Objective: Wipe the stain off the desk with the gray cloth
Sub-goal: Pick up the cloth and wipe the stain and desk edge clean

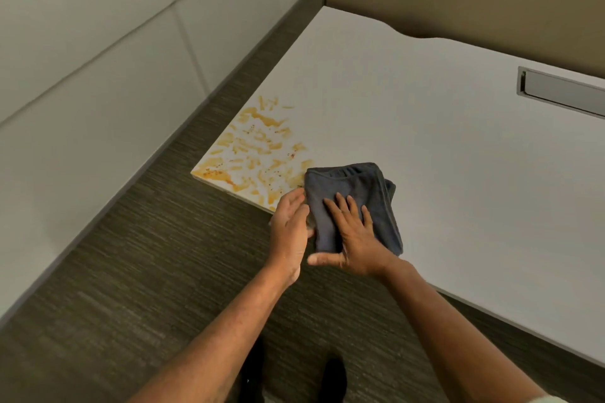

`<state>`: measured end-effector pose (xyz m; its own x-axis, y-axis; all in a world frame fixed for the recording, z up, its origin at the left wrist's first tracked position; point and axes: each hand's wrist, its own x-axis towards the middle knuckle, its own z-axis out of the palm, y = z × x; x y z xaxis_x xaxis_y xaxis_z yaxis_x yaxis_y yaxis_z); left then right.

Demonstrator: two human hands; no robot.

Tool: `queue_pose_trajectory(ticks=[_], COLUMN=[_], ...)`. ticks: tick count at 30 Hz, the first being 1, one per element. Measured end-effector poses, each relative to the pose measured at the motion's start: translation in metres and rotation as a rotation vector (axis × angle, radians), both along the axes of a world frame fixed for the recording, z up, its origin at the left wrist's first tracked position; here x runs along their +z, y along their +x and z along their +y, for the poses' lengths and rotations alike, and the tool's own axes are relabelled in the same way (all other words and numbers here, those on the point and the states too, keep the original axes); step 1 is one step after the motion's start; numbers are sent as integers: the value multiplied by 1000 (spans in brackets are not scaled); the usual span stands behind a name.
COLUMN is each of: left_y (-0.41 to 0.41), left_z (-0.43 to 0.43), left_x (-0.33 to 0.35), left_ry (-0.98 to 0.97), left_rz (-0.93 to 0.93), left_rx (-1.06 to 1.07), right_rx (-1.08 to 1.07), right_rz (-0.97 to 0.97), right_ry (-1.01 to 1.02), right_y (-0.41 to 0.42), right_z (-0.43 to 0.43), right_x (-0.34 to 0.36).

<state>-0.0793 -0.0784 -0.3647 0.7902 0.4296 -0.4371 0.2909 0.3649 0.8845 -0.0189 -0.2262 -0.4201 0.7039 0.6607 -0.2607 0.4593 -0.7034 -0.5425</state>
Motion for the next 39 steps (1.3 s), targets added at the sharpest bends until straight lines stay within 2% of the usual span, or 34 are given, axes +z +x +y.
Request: queue_pose_trajectory(ticks=[3,6,8,17,21,25,30,34,39], left_y=[-2,-7,-14,-53,-47,-39,-39,-40,-43], left_z=[-2,-1,5,84,103,110,115,126,143], left_x=[0,-2,-5,-51,-71,-82,-94,-100,-110], left_ry=[-57,-56,24,835,1178,1423,1550,1585,1609], left_rz=[-38,-76,-94,74,89,135,188,225,251], left_rx=[-9,-16,-18,-187,-267,-350,-464,-491,-512], right_rx=[38,-74,-128,-264,-261,-196,-103,-264,-397], right_rz=[-132,-256,-277,-333,-340,-330,-371,-349,-303], right_ry=[-160,-186,-197,-205,-222,-226,-198,-218,-263], right_y=[-5,-9,-8,-1,-3,-9,-17,-1,12], right_z=[5,16,19,35,51,74,65,42,79], right_x=[-4,-12,-16,-33,-33,-30,-33,-34,-27])
